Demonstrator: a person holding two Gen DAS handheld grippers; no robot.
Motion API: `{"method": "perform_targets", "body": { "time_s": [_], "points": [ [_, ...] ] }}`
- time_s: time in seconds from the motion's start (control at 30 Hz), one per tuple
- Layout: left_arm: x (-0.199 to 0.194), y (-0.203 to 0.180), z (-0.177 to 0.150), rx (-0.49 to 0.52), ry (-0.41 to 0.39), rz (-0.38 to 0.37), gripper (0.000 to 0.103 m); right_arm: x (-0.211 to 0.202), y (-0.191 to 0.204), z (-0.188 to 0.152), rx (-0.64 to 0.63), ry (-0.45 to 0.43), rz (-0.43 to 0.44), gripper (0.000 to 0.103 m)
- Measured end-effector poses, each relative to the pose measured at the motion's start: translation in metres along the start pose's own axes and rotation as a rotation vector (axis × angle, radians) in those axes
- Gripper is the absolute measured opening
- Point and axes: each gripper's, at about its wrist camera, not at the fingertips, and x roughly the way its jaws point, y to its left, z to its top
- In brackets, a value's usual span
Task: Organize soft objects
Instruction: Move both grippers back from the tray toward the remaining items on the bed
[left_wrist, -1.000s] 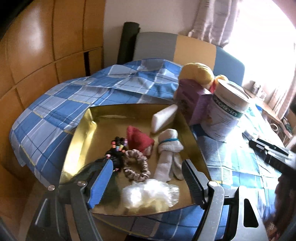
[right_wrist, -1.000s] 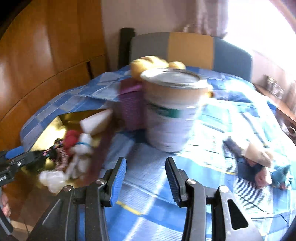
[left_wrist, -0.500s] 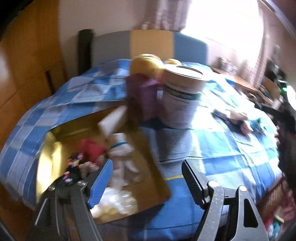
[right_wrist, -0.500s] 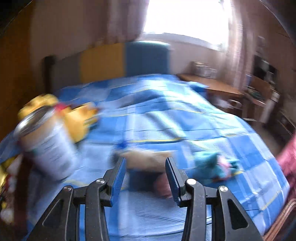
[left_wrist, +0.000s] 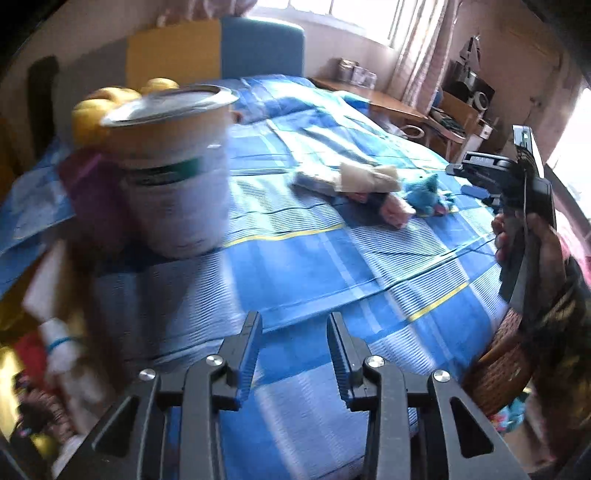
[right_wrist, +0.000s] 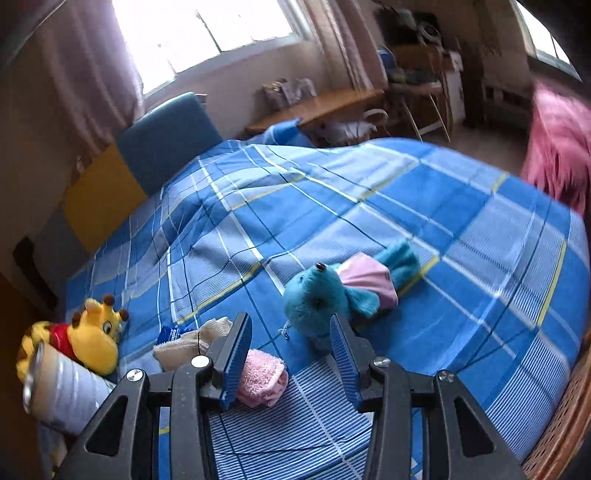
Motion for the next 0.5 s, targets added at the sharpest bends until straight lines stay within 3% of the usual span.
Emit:
{"method": "perform_targets", "body": {
  "time_s": [0.2,0.3,0.37,0.43,0.5],
  "points": [
    [0.045,-0.031,0.050,-0.041,0.062,-0.111,0.037,0.000,-0.022,0.003,0.126,0.002,0.041,0.044],
    [0.072,-0.038,0.082,-0.136,0.104,-0.211,0.038,-0.003,-0.028,0.004,0.160,-0.009,0.063,0.044],
    [0.092,-0.040,0.102,-0.224,0.139,-0.288,0.044,-0.003,-0.028,0.006,0.167,-0.014,0.081,0.044],
    [0.114,-0.041,0.120,-0.334,0.145,-0.322,0.065,-0.004,-0.026,0.006,0.163,-0.018,0.099,0.044],
    [0.132,-0.041,0.133,-0.400,0.135,-0.322,0.067,-0.005,-0.025,0.007,0.160,-0.018,0.114,0.044]
  ]
}}
